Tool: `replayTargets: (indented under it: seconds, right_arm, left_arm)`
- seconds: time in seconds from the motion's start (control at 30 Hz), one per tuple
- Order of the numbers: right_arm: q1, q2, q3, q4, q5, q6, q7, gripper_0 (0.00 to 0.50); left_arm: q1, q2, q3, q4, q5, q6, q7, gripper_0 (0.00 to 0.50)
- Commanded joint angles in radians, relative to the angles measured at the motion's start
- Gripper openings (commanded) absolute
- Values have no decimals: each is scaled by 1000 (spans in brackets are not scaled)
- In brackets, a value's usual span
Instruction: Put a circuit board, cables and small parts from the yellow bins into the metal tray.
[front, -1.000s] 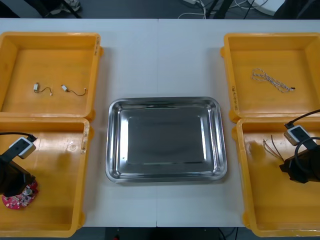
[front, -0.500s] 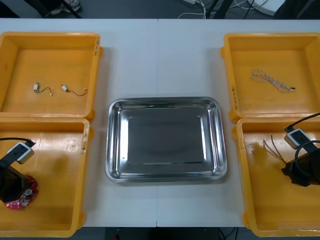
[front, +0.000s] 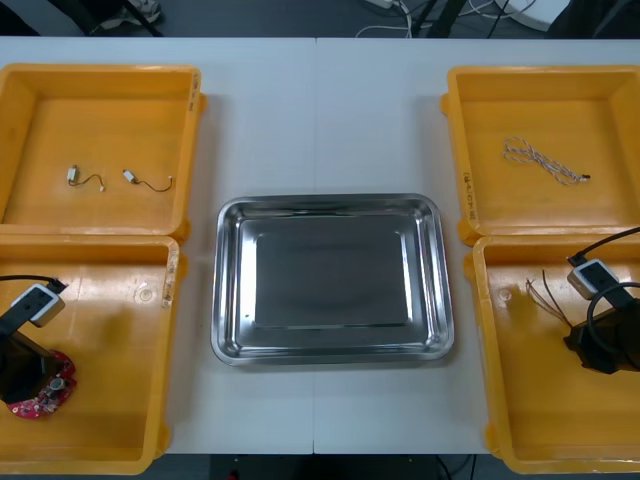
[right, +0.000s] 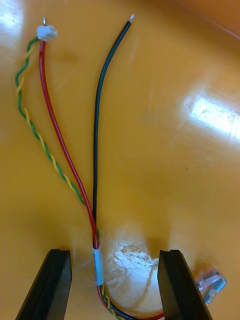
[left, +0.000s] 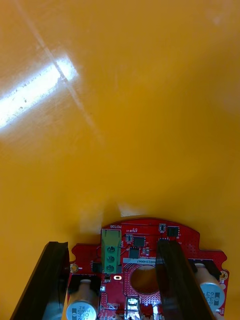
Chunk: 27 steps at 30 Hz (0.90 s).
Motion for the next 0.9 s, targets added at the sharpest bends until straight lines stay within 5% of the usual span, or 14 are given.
replayTargets:
  seconds: [0.03,0.07,0.17,0.2,0.23,0.6,0.67,0.7,0.73,0.77,0.9]
  right_arm:
    - [20,27,8,-3,11,-11,4,500]
    - [20,30,8,-3,9,-9,4,500]
    - [20,39,8,-3,9,-9,4,500]
    - [20,39,8,-3,9,-9,4,500]
    - [21,46,8,-3,12,-11,4,500]
    - [32,53,8,-2,29,-17,1,491]
    - [33,53,8,-3,27,-17,1,299]
    - [33,53,8,-3,27,-17,1,299]
    - [32,53,8,-3,26,-17,1,60]
    - [33,53,8,-3,24,-17,-1,0]
    - [33,53,8,-3,23,-28,-4,0]
  left_arm:
    - [31,42,-4,-2,-7,-13,-88,333]
    - [29,42,-6,0,-7,-16,-88,231]
    - [31,41,-19,6,-10,-34,-88,58]
    - [31,41,-19,6,-10,-34,-88,58]
    - [31,42,-27,10,-16,-50,-88,0]
    - [24,41,-39,17,-16,-62,-87,0]
    - [23,41,-38,15,-16,-62,-85,0]
    - [23,41,-38,15,-16,-62,-85,0]
    - [18,42,-33,15,-15,-51,-85,0]
    - [12,42,-27,13,-12,-34,-85,0]
    - [1,42,7,-8,-2,32,-85,0]
